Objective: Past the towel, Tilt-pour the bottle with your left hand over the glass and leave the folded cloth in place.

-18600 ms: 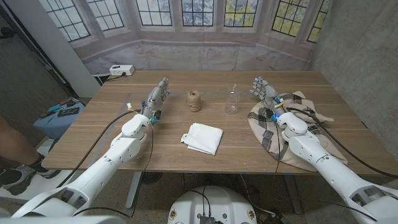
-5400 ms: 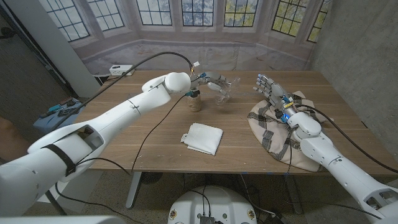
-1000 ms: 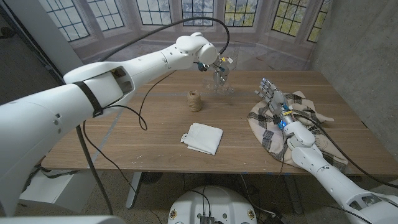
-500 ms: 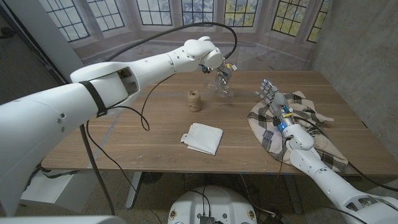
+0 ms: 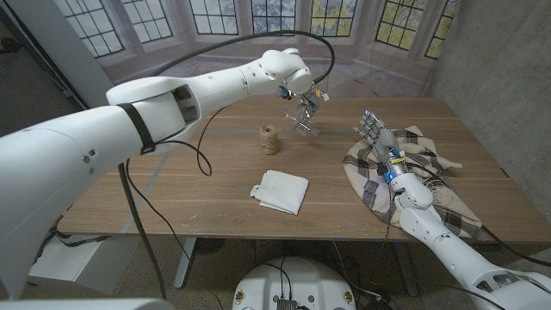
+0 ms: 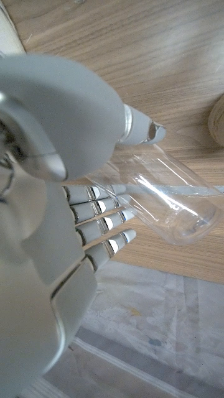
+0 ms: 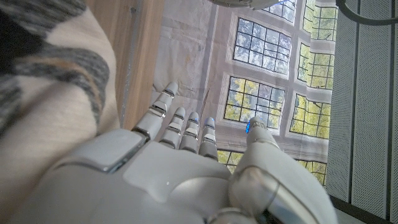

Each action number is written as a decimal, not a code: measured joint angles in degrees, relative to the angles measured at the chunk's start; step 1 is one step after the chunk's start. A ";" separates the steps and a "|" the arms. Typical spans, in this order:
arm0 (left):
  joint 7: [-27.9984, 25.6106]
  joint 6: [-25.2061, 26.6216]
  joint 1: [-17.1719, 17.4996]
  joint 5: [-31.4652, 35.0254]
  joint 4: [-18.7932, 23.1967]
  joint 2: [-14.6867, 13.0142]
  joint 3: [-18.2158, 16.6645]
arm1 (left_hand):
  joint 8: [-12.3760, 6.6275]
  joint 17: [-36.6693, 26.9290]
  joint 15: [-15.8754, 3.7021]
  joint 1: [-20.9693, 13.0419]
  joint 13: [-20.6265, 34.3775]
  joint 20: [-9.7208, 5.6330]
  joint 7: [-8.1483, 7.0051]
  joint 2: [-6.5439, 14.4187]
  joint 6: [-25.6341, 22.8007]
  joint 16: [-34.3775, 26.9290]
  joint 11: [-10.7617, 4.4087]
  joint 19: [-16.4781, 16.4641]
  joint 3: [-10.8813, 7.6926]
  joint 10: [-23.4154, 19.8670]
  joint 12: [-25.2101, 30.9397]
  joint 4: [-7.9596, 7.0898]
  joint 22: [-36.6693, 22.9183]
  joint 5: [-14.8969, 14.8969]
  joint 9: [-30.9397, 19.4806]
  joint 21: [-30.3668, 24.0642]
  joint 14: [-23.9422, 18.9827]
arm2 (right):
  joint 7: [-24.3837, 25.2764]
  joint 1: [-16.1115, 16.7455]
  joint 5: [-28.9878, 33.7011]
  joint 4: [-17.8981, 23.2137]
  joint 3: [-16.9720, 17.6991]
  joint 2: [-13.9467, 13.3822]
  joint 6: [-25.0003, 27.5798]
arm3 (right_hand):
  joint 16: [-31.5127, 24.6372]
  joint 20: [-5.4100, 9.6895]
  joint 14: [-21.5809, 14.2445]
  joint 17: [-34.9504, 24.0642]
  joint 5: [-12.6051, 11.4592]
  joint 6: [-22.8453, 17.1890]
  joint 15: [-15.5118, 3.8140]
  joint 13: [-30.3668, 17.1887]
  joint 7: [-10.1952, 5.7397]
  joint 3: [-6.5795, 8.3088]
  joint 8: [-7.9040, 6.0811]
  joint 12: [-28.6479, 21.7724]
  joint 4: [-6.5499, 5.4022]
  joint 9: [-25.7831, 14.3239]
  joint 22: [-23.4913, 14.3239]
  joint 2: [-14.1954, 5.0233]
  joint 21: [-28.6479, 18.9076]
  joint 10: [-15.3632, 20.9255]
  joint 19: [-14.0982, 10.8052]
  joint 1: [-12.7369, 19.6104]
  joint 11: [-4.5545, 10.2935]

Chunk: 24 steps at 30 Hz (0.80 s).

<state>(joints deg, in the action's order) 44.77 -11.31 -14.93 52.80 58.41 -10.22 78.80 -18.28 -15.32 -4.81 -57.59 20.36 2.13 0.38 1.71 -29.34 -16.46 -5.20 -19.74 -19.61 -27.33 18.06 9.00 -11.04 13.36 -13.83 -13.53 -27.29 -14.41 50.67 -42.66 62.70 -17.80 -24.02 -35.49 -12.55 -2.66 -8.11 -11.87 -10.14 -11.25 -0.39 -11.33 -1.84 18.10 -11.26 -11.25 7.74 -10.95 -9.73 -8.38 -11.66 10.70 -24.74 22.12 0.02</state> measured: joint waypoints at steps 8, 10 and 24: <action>0.11 -2.33 -1.77 1.16 -3.76 2.01 2.06 | 0.00 0.00 -0.21 0.00 0.00 -0.31 0.00 0.00 0.00 0.00 0.00 0.31 0.00 0.00 0.00 0.00 0.00 -0.01 0.00 0.00 0.40 | 0.51 -0.34 0.38 0.18 -0.11 0.08 0.01 | 0.00 0.00 0.00 0.16 -0.06 0.00 0.00 0.00 0.00 0.00 0.00 0.00 0.00 0.00 0.00 0.07 0.00 0.00 0.00 0.07 0.00; -0.08 -2.65 -2.14 1.27 -4.66 2.48 2.47 | 0.00 0.00 -0.21 0.00 0.10 -0.31 0.00 0.00 0.00 0.00 0.00 0.31 0.00 0.00 0.00 0.00 0.00 -0.05 0.00 0.00 0.40 | 0.76 -0.35 0.53 0.34 -0.11 0.03 0.12 | 0.00 0.00 0.00 0.08 -0.22 0.00 0.00 0.00 0.00 0.00 0.00 0.00 0.00 0.00 0.00 0.06 0.00 0.00 0.00 0.07 0.00; -3.59 -5.97 -3.96 2.06 -9.95 5.16 4.78 | -0.01 -0.22 -0.21 0.00 0.26 -0.31 0.00 0.00 0.00 0.00 0.00 0.30 -0.17 0.01 0.00 0.17 0.00 0.10 -0.01 0.00 0.39 | 2.02 -0.60 1.29 1.99 -0.22 -0.83 1.05 | 0.00 0.00 0.00 0.00 -0.22 0.00 0.00 0.00 0.00 0.00 0.00 0.00 0.00 0.00 0.00 0.06 0.23 0.00 0.00 0.06 0.00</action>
<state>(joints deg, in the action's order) 41.18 -17.27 -18.89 54.86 48.46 -5.06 83.58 -18.29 -15.54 -5.01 -57.59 20.62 1.83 0.38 1.71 -29.34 -16.47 -5.19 -19.44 -19.78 -27.33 18.06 9.17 -11.04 13.46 -13.83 -13.53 -26.89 -12.38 50.07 -41.36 64.69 -18.02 -24.84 -34.44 -12.55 -2.66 -8.11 -11.87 -10.36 -11.25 -0.39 -11.33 -1.84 18.10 -11.26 -11.25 7.74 -10.95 -9.73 -8.32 -11.43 10.70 -24.74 22.19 0.02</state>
